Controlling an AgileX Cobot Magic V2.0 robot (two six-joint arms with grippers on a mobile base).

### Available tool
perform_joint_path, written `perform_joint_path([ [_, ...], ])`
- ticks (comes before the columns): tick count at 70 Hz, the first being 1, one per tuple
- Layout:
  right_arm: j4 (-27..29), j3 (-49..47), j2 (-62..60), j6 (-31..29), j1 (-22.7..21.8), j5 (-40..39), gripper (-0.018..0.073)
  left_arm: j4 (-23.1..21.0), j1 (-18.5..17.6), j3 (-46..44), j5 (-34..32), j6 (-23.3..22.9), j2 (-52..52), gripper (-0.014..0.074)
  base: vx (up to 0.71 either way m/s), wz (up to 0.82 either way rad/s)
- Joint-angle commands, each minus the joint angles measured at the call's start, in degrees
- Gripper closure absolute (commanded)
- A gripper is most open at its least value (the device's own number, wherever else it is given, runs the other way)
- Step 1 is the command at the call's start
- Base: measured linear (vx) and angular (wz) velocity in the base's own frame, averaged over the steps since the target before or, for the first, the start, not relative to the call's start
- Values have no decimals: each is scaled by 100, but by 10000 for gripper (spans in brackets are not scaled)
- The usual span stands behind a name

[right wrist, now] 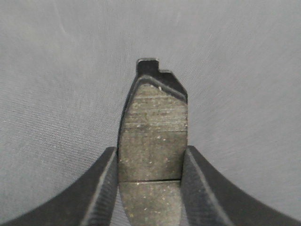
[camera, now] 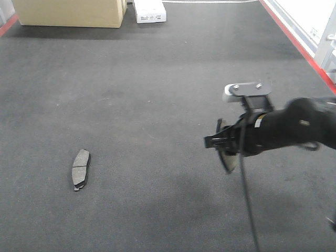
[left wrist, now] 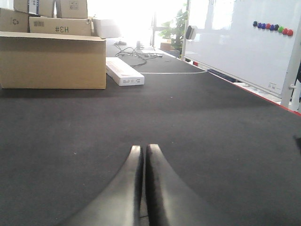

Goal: Move and align brake pads A on conveyor
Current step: 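Lower the right gripper's brake pad onto the belt beside the first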

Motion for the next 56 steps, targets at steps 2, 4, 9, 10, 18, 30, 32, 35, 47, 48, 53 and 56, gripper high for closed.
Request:
perform_joint_path([
  [2, 41, -432, 310, 396, -14, -195, 538, -18, -42, -132, -390, -1, 68, 602, 0, 0],
  [4, 29, -463, 397, 462, -14, -185, 537, -18, -42, -132, -390, -1, 68, 602, 0, 0],
  [9, 29, -552, 682, 559, -14, -148, 534, -18, -42, -132, -390, -1, 68, 602, 0, 0],
  [10, 38, -562, 724, 577, -14, -147, 533, -18, -42, -132, -390, -1, 68, 602, 0, 0],
  [18, 38, -606, 981, 578, -14, -168, 522, -18, -42, -132, -390, -1, 68, 602, 0, 0],
  [30, 32, -606, 1148, 578, -14, -460, 480, -18, -42, -132, -390, -1, 68, 602, 0, 0],
  [32, 32, -606, 1164, 578, -14, -523, 460, -18, -42, -132, -390, -1, 68, 602, 0, 0],
  [35, 32, -606, 1177, 578, -14, -562, 430, -18, -42, -132, -390, -1, 68, 602, 0, 0],
  [47, 32, -606, 1177, 710, -14, -592, 269, -18, -42, -132, -390, -1, 68, 602, 0, 0],
  [48, 32, -606, 1177, 717, -14, -610, 256, -18, -42, -132, -390, -1, 68, 602, 0, 0],
  [53, 32, -606, 1147, 724, -14, -744, 189, -18, -42, -132, -390, -1, 68, 602, 0, 0],
  [56, 32, -606, 1091, 724, -14, -828, 153, -18, -42, -132, -390, -1, 68, 602, 0, 0],
])
